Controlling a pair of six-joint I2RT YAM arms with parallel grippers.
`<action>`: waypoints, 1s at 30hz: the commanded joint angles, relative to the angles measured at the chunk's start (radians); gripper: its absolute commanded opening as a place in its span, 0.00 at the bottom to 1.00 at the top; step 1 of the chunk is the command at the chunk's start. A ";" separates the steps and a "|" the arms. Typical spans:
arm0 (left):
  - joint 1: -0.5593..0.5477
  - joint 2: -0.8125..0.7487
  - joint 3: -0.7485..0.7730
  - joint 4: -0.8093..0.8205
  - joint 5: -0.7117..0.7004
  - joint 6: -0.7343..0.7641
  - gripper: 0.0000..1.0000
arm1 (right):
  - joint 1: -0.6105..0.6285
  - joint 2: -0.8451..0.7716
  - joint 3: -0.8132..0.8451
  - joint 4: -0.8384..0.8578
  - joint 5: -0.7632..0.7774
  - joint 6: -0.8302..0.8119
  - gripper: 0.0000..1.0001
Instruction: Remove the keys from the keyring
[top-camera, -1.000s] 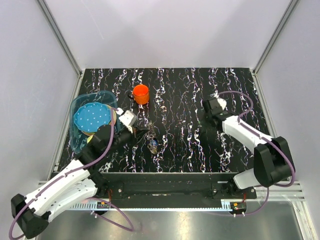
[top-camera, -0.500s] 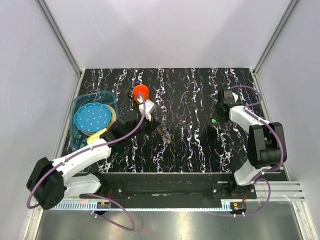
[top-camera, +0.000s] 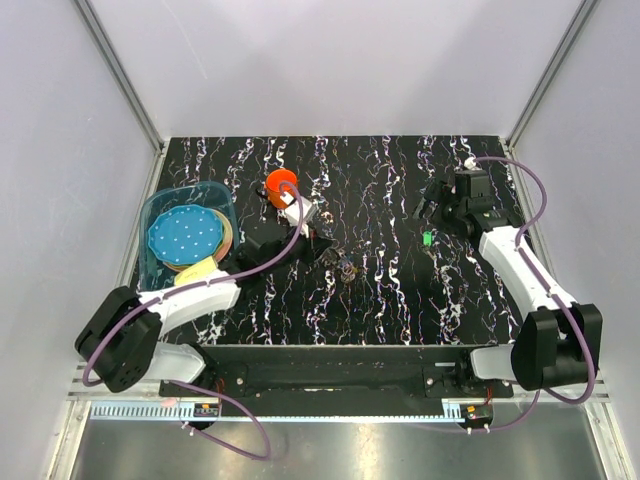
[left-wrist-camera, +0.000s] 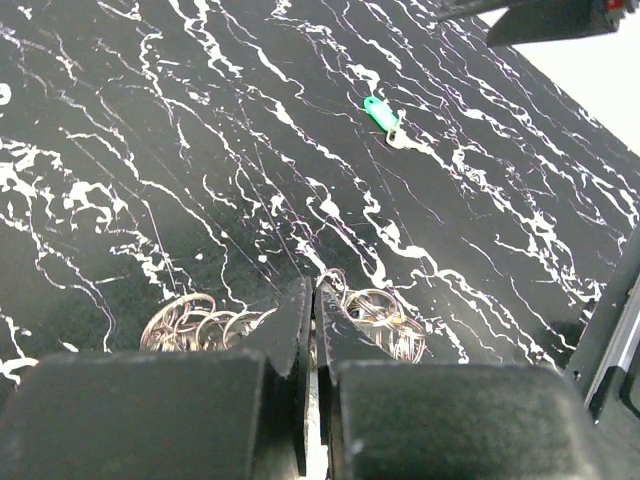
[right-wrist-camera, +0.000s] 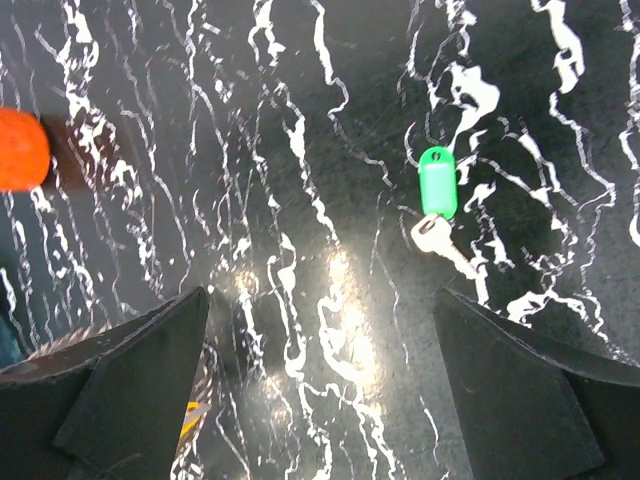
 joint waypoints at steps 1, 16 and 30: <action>0.004 -0.031 -0.084 -0.007 -0.086 -0.058 0.00 | 0.001 -0.019 0.017 -0.109 -0.121 -0.021 1.00; -0.001 -0.126 -0.071 -0.184 -0.244 -0.069 0.38 | 0.004 -0.097 0.043 -0.195 -0.360 -0.029 1.00; 0.002 -0.485 0.189 -0.548 -0.060 -0.074 0.99 | 0.053 -0.490 -0.020 -0.209 -0.412 0.110 1.00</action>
